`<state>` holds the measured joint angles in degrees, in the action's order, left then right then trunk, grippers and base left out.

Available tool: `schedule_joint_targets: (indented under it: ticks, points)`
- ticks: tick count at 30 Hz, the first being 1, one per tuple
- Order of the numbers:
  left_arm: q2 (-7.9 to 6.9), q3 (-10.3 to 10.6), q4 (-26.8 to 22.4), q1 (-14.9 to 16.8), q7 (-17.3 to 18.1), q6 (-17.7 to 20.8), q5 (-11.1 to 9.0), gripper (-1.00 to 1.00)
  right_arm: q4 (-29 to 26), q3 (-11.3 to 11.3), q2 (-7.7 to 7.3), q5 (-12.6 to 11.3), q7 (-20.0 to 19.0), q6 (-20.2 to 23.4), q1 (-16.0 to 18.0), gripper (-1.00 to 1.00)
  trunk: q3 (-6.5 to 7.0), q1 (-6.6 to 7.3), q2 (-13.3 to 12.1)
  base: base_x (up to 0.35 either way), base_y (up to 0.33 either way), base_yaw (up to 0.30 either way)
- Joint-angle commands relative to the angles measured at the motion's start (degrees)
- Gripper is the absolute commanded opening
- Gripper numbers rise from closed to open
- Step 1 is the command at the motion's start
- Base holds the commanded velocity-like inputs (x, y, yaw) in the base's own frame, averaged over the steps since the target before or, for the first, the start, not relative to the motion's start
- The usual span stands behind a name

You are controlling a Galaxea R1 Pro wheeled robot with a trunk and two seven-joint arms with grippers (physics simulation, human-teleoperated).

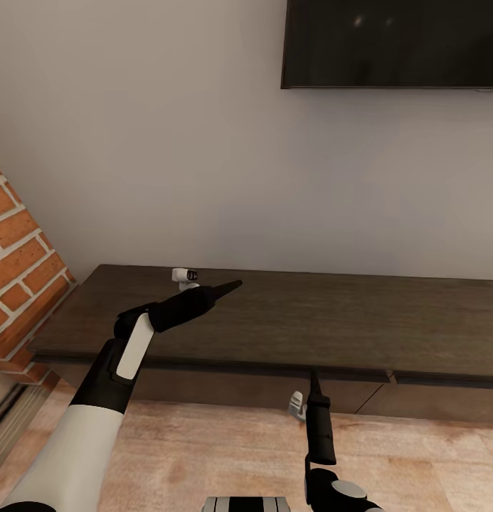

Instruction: Place each of the two pumpkins and all three candles from the living room inside a cabinet in the living room (use any cabinet), then make sure every cabinet is closed, and position the cauldron so it is next to a table in the living room.

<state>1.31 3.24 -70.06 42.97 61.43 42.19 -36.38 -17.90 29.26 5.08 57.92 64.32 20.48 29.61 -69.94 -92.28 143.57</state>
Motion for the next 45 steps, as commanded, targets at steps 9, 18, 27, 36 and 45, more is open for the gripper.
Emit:
schedule_joint_targets:
  ticks: [9, 18, 27, 36, 45]
  points:
    - [0.01, 0.01, 0.01, 0.01, 0.0, -0.01, 0.08, 1.0, -0.12, 0.18, 0.02, -0.61, -0.34, -0.88, 0.01, -1.0, 0.0, -0.01, -0.01, 0.0, 0.0, 0.0]
    - [0.09, -0.05, 2.07, 0.01, 0.07, -0.01, 0.09, 1.0, -0.17, 0.09, -0.06, -0.54, -0.19, -0.88, 0.01, -1.0, 0.0, -0.01, -0.01, -0.08, 0.0, 0.0]
    - [0.03, -0.08, 2.3, 0.01, 0.09, -0.01, 0.0, 1.0, 0.06, 0.18, -0.16, -0.44, 0.0, -0.93, 0.01, -1.0, 0.0, -0.01, -0.01, -0.288, 0.0, 0.0]
    - [0.01, -0.08, 2.29, 0.01, 0.09, -0.01, 0.0, 1.0, 0.14, 0.27, -0.16, -0.38, 0.01, -0.96, 0.01, -1.0, 0.0, -0.01, -0.01, -0.332, 0.0, 0.0]
    - [0.01, -0.08, 2.23, 0.01, 0.09, -0.01, 0.0, 1.0, 0.11, 0.27, -0.16, -0.35, 0.01, -0.97, 0.01, -1.0, 0.0, -0.01, -0.01, -0.331, 0.0, 0.0]
